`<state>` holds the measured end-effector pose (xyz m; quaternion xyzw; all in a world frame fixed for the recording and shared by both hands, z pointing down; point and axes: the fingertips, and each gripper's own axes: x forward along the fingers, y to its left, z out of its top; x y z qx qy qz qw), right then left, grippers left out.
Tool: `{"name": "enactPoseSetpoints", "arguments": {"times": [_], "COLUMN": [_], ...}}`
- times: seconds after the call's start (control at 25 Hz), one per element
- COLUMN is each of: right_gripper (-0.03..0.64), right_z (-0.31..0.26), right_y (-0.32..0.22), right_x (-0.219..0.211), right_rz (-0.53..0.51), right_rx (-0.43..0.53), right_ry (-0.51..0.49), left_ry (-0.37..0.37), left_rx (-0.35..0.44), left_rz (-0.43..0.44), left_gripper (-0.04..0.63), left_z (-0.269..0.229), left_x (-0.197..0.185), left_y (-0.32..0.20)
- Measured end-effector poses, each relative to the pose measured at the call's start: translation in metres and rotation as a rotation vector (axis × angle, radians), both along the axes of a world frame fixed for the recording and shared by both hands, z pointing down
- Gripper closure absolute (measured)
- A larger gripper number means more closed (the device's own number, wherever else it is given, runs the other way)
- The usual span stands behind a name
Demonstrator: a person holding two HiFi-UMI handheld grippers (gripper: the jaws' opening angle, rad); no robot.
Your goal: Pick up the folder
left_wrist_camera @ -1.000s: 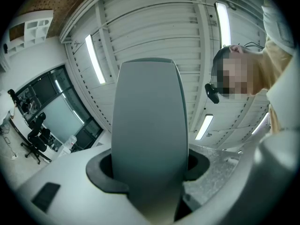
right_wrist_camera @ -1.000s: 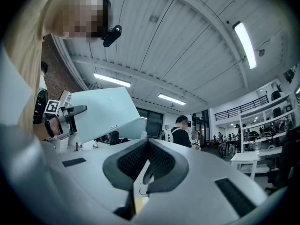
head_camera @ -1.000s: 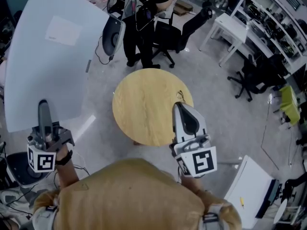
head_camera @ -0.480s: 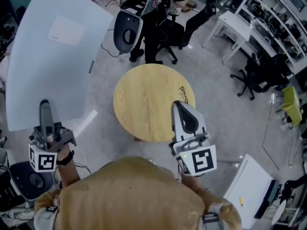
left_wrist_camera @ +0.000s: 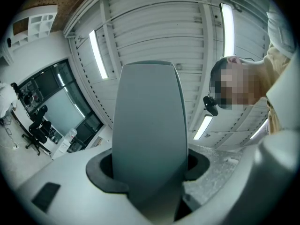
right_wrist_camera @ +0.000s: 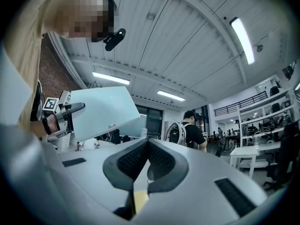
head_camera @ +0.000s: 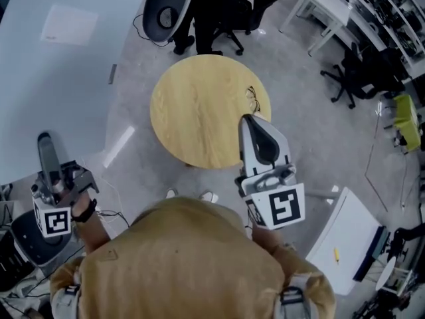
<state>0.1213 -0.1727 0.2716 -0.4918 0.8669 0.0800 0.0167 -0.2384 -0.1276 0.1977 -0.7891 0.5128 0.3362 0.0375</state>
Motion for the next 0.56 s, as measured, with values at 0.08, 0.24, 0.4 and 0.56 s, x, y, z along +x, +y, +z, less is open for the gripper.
{"name": "enactPoseSetpoints", "arguments": {"times": [0.08, 0.24, 0.4, 0.56], "right_gripper": [0.617, 0.617, 0.617, 0.617], "right_z": [0.007, 0.016, 0.016, 0.012], "right_y": [-0.001, -0.003, -0.003, -0.002], "right_x": [0.006, 0.012, 0.01, 0.007], "right_rz": [0.009, 0.017, 0.013, 0.01], "right_rx": [-0.015, -0.033, -0.033, -0.031], "right_ry": [-0.004, -0.01, -0.014, -0.015], "left_ry": [0.015, 0.025, 0.036, 0.042], "left_rx": [-0.014, -0.041, -0.056, -0.067], "left_rz": [0.009, 0.017, 0.03, 0.032], "left_gripper": [0.323, 0.323, 0.323, 0.323], "left_z": [0.006, 0.015, 0.02, 0.019], "left_x": [0.003, 0.008, 0.01, 0.007], "left_y": [-0.004, -0.011, -0.013, -0.01]}}
